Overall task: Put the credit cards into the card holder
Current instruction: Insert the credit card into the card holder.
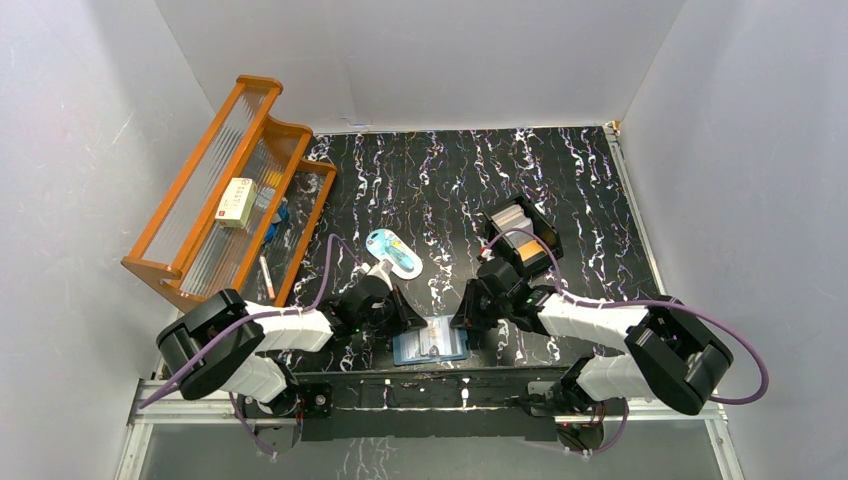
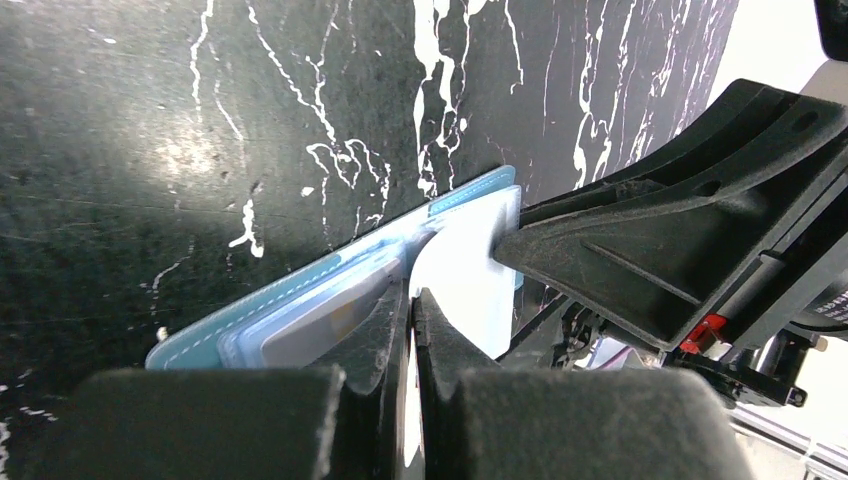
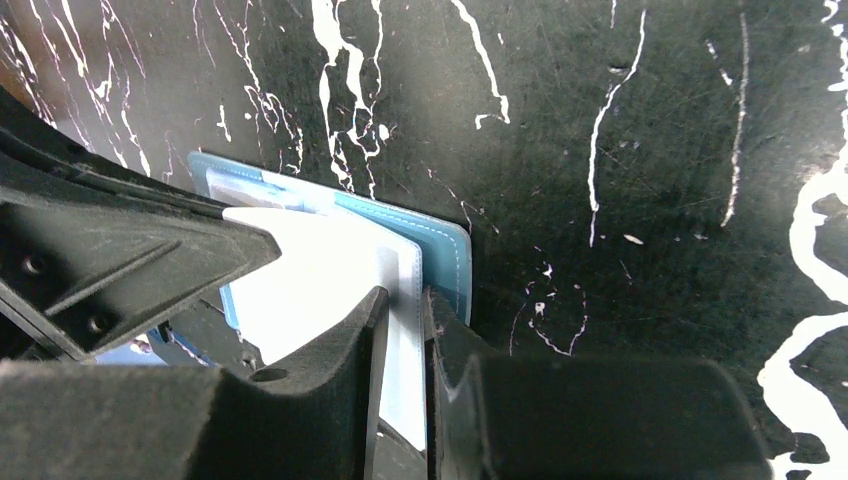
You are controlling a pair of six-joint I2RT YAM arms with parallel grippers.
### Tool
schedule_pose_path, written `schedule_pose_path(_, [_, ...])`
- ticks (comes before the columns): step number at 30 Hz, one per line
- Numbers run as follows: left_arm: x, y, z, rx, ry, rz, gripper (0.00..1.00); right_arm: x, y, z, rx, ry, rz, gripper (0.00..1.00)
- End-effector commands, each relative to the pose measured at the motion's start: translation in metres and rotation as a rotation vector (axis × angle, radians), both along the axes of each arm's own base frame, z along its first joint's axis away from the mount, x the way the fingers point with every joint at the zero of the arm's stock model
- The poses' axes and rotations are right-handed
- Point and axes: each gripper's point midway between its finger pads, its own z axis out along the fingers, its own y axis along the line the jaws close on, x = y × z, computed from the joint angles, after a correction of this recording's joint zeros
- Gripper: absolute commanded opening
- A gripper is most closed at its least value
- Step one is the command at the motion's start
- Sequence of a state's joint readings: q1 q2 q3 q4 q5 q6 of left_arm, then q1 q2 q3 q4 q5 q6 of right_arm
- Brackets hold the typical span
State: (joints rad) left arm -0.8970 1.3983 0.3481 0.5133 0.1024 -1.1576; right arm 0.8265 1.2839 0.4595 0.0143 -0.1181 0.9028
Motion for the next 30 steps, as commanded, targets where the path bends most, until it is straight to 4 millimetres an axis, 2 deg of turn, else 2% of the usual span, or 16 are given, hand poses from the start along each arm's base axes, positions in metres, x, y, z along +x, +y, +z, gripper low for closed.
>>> schedule_pose_path(1, [-0.005, 0.013, -0.027, 0.143, 0.011, 0.025, 0.0, -0.003, -0.003, -0.003, -0.002, 0.004, -0.018, 0.26])
schedule_pose_path(3, [-0.006, 0.013, -0.029, 0.153, 0.023, 0.026, 0.0, -0.003, -0.004, -0.003, -0.004, 0.004, -0.02, 0.26])
schedule_pose_path(8, [-0.004, 0.019, -0.023, 0.192, 0.022, 0.046, 0.28, -0.002, -0.011, 0.001, -0.044, -0.002, -0.034, 0.27])
schedule_pose_path(13, [-0.006, 0.025, -0.014, 0.227, 0.043, 0.059, 0.42, 0.001, -0.014, 0.014, -0.054, -0.027, -0.037, 0.3])
schedule_pose_path(23, [-0.012, 0.028, -0.008, 0.268, 0.086, 0.046, 0.5, -0.001, -0.012, 0.017, -0.04, -0.019, -0.028, 0.3])
schedule_pose_path(30, [-0.005, 0.026, 0.006, 0.328, 0.061, 0.021, 0.53, -0.003, -0.009, 0.019, -0.017, -0.017, -0.018, 0.29])
